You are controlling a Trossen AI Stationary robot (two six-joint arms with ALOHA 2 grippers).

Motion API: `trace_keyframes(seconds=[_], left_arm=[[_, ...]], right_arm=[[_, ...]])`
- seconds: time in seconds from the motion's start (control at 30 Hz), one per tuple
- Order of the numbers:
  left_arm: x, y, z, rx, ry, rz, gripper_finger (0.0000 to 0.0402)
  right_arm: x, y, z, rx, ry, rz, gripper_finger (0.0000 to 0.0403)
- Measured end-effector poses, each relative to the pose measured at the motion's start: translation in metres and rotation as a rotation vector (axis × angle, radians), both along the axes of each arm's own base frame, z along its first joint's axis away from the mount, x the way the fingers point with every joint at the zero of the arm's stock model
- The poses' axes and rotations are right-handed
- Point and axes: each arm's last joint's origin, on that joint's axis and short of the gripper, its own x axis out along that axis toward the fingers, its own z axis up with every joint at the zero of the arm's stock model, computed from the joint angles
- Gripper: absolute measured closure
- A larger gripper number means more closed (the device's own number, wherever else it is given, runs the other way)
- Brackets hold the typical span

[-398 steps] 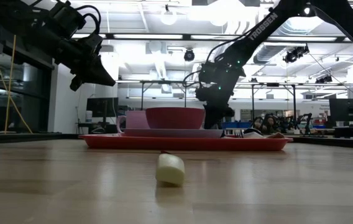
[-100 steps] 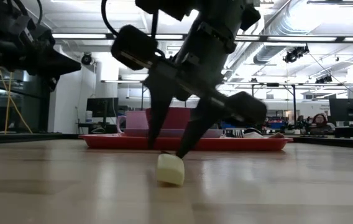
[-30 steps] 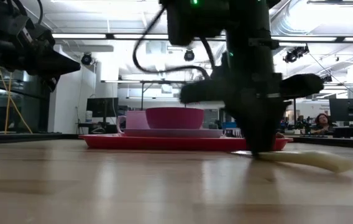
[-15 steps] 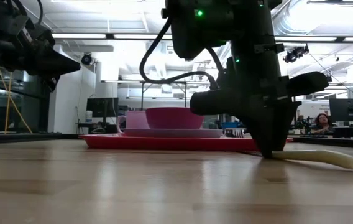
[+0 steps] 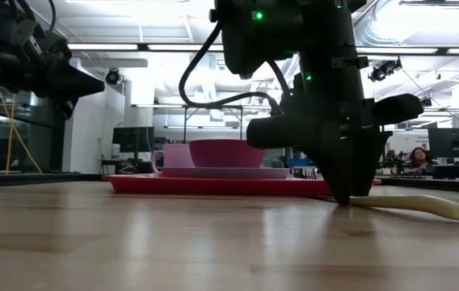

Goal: Set up tray
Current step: Put the yellow table knife on the white napkin to right of the blue fork

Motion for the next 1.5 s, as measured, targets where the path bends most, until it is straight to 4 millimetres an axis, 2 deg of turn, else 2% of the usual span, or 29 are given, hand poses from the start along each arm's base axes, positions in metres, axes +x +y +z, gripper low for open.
trace_keyframes(seconds=[0.23,0.57,0.9,1.5], left_arm=[[0.000,0.000,0.000,0.000,0.000,0.000,0.0339],[0.000,0.000,0.000,0.000,0.000,0.000,0.0339],[0.000,0.000,0.000,0.000,0.001,0.001,0.0339],[0.000,0.000,0.000,0.003,0.003,0.005,0.0339]], right_arm=[[0.003,0.000,-0.008,0.011,0.001,0.036,0.0324],[0.003,0.000,-0.008,0.009,0.012,0.039,0.0393],[0.000,0.000,-0.005,0.049,0.049,0.029,0.0398],[-0.017,0.005,0.041,0.198,0.042,-0.012,0.0402]])
